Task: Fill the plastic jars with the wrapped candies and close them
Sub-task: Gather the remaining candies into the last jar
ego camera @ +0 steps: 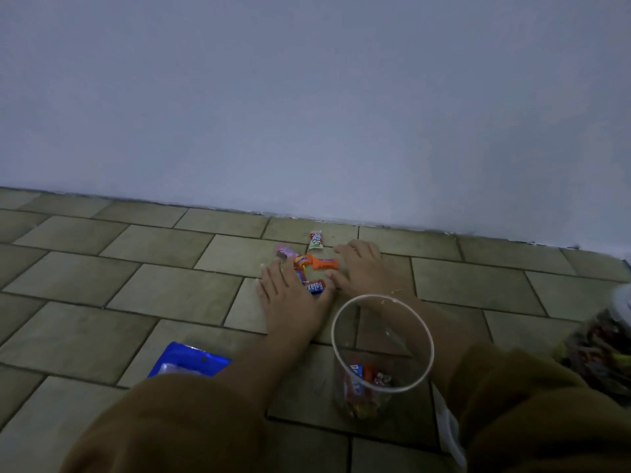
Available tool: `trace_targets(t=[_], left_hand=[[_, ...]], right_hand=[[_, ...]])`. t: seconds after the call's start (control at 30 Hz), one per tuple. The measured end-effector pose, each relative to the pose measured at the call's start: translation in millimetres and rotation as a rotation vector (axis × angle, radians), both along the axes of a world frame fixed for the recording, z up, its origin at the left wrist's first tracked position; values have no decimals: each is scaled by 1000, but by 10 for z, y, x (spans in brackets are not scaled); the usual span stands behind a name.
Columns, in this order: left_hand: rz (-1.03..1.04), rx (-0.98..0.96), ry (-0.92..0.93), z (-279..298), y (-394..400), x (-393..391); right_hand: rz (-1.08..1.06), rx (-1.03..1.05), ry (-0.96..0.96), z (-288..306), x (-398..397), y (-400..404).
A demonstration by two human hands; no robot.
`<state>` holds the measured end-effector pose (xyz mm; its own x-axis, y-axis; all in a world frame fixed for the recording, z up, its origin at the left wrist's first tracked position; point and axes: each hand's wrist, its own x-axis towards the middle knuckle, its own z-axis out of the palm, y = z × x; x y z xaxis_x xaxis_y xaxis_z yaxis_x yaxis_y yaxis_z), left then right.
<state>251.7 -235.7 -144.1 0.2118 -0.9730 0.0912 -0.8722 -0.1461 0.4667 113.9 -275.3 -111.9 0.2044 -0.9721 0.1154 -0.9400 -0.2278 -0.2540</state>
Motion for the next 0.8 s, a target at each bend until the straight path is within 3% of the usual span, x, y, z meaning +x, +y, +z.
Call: trace_targets(t=[0.43, 0.67, 0.8], left_hand=[[-59, -24, -217, -127, -24, -35], [-61, 7, -203, -133, -59, -35], [-102, 21, -154, -125, -68, -38]], right_hand=[[220, 53, 28, -194, 308, -470], [361, 94, 120, -232, 445, -637], [375, 32, 22, -284, 433, -644]])
